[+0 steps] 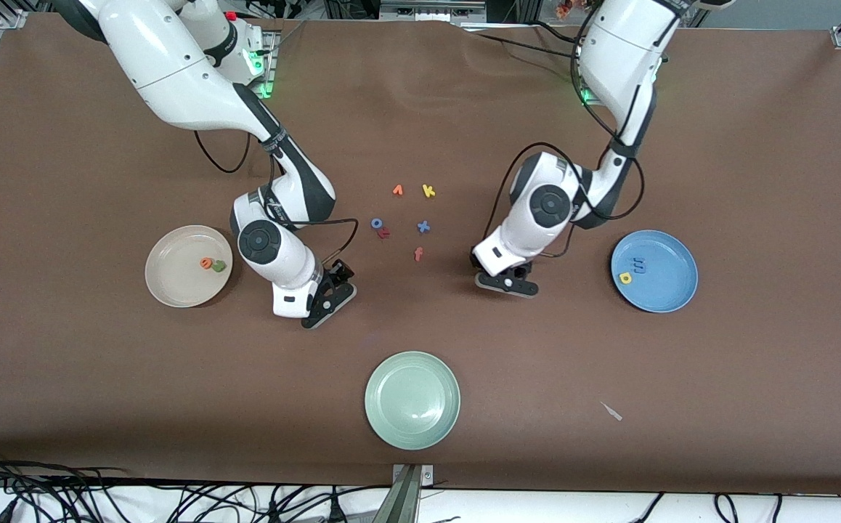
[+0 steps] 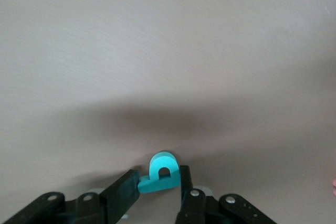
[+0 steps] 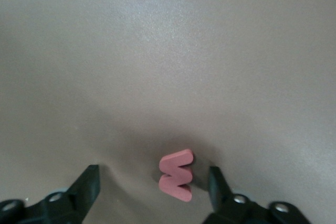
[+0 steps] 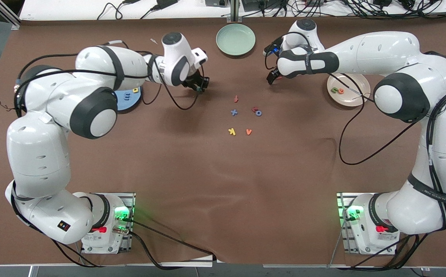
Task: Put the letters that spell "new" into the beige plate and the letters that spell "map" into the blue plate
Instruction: 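Drop the teal letter on the blue plate while the right gripper grasps the pink letter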
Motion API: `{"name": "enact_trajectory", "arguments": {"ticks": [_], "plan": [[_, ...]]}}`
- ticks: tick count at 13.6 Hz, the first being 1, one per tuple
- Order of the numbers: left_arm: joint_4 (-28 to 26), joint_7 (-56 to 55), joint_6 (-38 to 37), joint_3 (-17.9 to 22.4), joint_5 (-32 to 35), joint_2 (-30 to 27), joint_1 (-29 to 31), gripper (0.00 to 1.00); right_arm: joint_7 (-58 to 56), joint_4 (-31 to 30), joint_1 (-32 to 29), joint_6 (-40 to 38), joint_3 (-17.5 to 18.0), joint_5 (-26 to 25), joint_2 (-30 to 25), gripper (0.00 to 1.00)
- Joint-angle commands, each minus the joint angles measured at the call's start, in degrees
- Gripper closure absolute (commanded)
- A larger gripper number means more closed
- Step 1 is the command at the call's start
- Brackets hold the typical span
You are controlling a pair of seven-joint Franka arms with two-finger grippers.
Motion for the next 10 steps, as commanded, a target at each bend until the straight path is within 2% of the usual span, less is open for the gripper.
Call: {"name": "enact_trajectory", "arguments": {"ticks": [1,3,4,6,9,10], "plan": [[-2.40,6.93,-9.05,-0.44,0.37,-8.06,9.00,0.84,-1.15,2.05,-0.14,-0.12,0.23,-0.77,1.25,0.40],[-6.17,14.30,-13.89,-0.61,0.37,-12.98,16.03,0.83,-1.15,2.05,-0.40,-0.39,0.23,-0.77,1.16,0.42],[-7.93,18.78,-15.39,-0.53,0.37,-14.39,19.46,0.83,-1.15,2.05,-0.40,-0.39,0.23,-0.68,1.16,0.48],[-11.00,28.96,-16.20,-0.61,0.37,-15.02,26.76,0.83,-1.15,2.05,-0.40,-0.56,0.22,-0.68,1.16,0.59],[-12.60,37.61,-16.20,-0.53,4.04,-15.11,33.28,0.81,-1.15,2.05,-0.49,-0.74,0.23,-0.68,1.16,0.72],[-12.60,38.50,-16.20,-0.44,6.06,-15.11,34.25,0.76,-1.15,2.05,-0.40,-0.74,0.23,-0.68,1.08,0.79]]}}
